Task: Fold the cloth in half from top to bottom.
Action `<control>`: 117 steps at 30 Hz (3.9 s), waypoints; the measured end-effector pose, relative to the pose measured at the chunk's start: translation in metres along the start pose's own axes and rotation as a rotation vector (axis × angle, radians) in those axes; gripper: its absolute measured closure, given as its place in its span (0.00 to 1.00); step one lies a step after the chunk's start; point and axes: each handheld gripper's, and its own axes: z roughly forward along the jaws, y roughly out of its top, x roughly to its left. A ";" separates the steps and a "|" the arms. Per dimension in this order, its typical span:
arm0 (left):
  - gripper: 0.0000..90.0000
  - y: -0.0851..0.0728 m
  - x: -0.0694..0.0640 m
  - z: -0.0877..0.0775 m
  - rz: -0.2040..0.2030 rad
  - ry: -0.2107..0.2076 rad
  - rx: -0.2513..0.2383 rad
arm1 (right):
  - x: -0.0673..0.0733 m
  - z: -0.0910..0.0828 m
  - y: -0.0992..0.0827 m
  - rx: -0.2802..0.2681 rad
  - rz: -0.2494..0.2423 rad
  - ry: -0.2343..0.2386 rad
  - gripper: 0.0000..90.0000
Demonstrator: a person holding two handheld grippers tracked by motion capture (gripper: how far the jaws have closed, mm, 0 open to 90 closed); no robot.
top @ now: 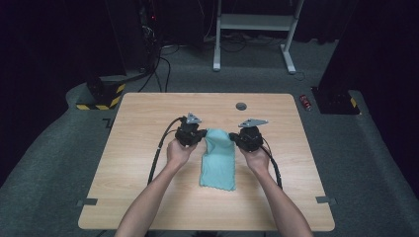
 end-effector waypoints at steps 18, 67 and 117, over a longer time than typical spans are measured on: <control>0.99 -0.010 -0.008 -0.019 0.069 -0.027 -0.036 | 0.010 -0.015 -0.002 -0.041 -0.043 0.034 1.00; 0.99 -0.096 -0.070 -0.044 0.232 -0.144 0.044 | 0.061 -0.041 -0.094 0.026 -0.156 0.120 0.99; 0.88 -0.113 -0.071 -0.049 0.154 -0.154 0.043 | 0.062 -0.039 -0.106 0.061 -0.130 0.148 0.85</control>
